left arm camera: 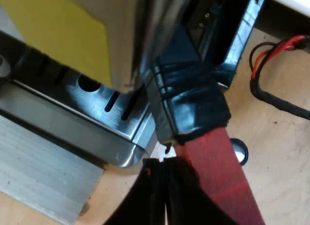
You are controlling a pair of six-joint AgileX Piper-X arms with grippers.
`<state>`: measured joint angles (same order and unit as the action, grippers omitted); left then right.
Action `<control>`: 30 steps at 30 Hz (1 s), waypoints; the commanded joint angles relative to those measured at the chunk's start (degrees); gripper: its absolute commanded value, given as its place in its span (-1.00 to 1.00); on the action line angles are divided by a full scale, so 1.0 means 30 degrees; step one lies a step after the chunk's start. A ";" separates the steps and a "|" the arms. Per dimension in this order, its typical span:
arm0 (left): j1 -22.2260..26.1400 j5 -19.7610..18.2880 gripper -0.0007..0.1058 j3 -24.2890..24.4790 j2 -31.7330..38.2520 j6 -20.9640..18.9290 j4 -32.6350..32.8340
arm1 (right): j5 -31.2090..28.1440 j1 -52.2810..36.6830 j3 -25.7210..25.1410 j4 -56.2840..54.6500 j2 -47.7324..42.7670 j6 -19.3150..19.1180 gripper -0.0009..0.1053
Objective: Put the handle in the coffee machine
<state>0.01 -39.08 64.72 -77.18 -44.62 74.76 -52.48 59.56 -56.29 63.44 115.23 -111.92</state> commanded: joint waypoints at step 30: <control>-0.1051 -0.6036 -0.98 -0.1757 0.0223 -0.0918 0.2726 | 0.3552 0.1152 0.4667 -0.3292 -0.6789 -0.0090 -0.13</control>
<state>-1.98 -47.39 59.08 -77.57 -46.53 82.25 -42.91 62.58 -42.46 53.46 96.50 -112.32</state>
